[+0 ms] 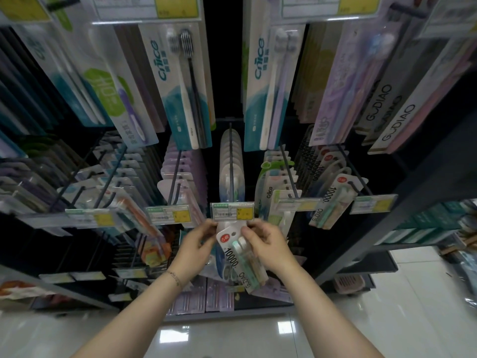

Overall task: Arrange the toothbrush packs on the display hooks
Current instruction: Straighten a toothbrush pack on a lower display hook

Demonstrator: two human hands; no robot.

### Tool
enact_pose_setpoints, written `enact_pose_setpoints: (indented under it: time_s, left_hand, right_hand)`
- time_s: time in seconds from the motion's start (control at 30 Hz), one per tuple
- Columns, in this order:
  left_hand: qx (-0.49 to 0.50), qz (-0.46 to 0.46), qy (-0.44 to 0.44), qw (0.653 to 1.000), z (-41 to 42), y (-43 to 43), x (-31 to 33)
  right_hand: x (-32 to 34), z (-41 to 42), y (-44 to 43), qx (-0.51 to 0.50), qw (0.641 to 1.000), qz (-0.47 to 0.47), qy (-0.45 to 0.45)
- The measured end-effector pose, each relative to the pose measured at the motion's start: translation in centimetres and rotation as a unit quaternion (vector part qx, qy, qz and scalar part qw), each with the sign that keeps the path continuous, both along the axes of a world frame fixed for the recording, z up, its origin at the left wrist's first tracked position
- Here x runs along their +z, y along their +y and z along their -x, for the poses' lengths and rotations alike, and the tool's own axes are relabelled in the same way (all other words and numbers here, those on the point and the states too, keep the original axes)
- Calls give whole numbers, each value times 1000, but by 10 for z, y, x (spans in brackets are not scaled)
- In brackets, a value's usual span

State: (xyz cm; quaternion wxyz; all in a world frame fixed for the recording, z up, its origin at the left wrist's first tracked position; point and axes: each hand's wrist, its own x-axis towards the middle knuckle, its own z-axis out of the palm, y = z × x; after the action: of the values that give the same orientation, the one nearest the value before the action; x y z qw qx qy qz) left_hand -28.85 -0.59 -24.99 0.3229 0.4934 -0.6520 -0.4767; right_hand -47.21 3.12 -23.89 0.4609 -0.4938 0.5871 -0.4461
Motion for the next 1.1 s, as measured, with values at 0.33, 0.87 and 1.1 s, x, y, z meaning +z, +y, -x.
enact_pose_setpoints:
  time_s: [0.33, 0.87, 1.1]
  left_hand:
    - [53, -15, -9, 998, 13, -12, 26]
    - [126, -47, 37, 990, 44, -47, 24]
    - [132, -77, 53, 987, 49, -61, 18]
  right_hand:
    - [15, -3, -12, 0, 999, 31, -6]
    - [12, -9, -25, -48, 999, -1, -6]
    - [5, -1, -6, -34, 998, 6, 47]
